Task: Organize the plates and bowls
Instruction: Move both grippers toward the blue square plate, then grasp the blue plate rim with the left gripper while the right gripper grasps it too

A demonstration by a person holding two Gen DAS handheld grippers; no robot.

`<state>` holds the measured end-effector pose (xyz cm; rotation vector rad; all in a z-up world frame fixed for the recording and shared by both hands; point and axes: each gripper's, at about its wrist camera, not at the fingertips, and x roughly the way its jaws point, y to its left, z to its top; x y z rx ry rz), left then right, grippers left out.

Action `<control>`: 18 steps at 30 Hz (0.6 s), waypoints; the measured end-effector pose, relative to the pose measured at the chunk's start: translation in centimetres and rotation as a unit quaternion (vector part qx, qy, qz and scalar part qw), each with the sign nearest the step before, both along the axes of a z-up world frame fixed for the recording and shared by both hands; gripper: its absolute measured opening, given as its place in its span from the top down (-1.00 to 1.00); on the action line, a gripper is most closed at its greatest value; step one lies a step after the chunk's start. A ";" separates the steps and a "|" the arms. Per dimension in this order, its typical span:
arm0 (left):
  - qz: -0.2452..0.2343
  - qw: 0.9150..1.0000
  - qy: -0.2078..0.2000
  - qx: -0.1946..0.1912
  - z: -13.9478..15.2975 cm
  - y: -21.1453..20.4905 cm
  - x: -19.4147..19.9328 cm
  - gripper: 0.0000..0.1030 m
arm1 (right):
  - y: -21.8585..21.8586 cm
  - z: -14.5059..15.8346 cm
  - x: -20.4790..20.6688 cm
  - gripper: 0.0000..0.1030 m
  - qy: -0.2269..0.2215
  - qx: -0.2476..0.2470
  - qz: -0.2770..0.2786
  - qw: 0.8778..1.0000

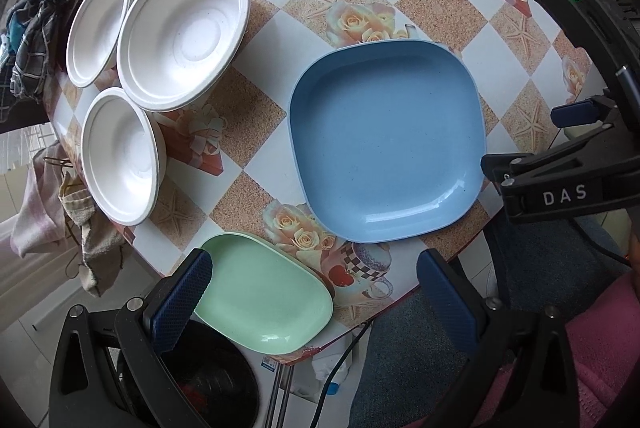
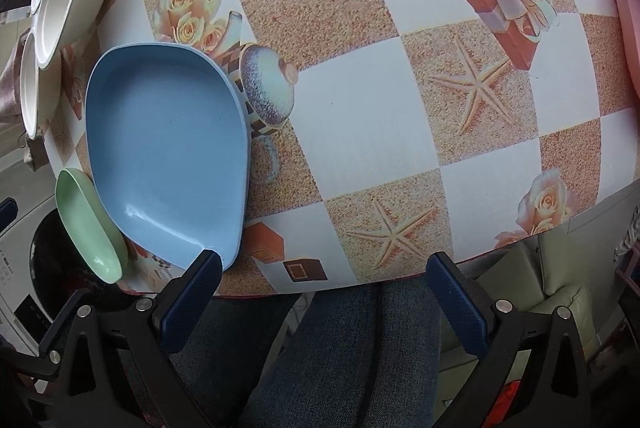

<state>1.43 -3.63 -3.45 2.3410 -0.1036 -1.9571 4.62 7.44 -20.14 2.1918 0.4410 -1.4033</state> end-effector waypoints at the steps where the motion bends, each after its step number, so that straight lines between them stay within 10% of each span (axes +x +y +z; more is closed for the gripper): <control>1: 0.002 1.000 0.007 -0.005 -0.1 -0.1 0.0 -0.99 | -0.3 -0.4 0.1 -1.00 0.005 0.001 0.004 1.000; 18: 0.115 0.993 0.029 0.010 -5.9 -4.8 0.1 -0.99 | -4.5 -1.5 3.0 -1.00 0.158 0.049 0.141 0.976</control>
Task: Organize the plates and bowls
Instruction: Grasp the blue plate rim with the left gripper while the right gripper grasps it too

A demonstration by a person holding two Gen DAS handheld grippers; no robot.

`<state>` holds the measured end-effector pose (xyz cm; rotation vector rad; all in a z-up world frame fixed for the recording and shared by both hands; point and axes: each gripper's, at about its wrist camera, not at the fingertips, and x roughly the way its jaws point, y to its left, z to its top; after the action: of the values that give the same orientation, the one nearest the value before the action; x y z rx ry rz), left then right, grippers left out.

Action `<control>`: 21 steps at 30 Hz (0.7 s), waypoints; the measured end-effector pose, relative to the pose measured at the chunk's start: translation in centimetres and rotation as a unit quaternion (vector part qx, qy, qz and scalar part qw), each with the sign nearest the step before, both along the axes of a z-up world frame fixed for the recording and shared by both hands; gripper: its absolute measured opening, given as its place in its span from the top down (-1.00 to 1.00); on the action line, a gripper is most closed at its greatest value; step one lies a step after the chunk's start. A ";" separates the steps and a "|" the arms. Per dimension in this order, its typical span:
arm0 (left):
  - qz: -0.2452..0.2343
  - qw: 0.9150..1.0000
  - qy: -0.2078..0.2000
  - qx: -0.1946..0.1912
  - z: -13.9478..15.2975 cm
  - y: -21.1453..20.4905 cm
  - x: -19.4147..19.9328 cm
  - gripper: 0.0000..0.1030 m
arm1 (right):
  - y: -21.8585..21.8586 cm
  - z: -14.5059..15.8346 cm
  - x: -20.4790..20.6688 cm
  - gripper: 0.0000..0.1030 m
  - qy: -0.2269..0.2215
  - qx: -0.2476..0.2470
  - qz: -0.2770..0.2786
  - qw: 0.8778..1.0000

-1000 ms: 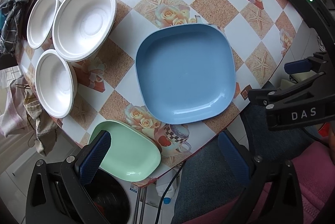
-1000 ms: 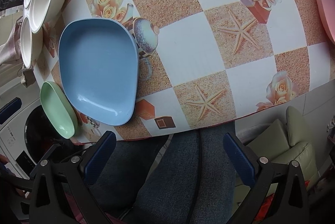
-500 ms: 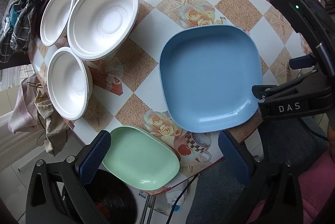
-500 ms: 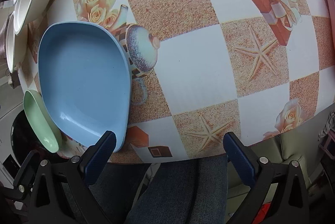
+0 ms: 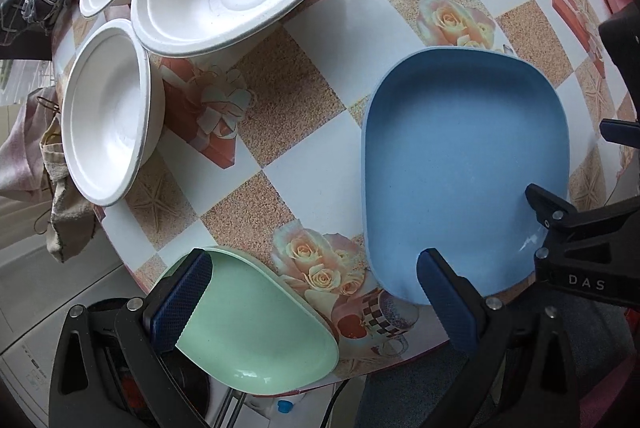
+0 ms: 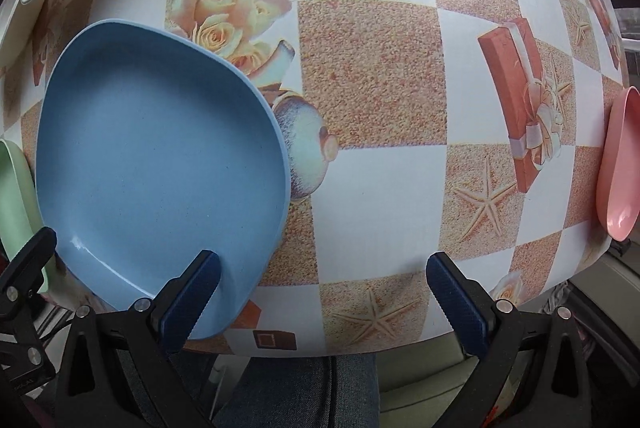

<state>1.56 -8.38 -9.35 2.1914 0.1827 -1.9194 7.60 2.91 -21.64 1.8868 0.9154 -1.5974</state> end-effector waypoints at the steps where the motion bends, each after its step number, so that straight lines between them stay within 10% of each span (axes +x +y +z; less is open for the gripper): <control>1: 0.000 1.000 0.003 0.002 -0.2 -0.1 -0.3 -0.99 | -0.7 0.8 -0.3 -1.00 0.023 0.013 0.011 1.000; 8: 0.008 1.000 0.009 0.026 -1.7 -0.7 -3.1 -0.99 | -2.5 3.6 -2.1 -1.00 0.124 0.052 0.088 0.987; 14: 0.030 0.998 0.002 0.060 -1.8 -1.2 -3.9 -0.99 | -2.8 7.1 -4.2 -1.00 0.033 0.015 0.045 0.998; 21: 0.056 0.996 -0.012 0.075 -3.0 -1.7 -5.3 -0.99 | -3.7 8.8 -2.8 -1.00 0.038 0.010 0.094 0.995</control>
<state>-3.72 -10.05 -12.36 2.2428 0.4505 -1.8738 4.81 -0.83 -12.88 1.7064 1.1108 -1.5594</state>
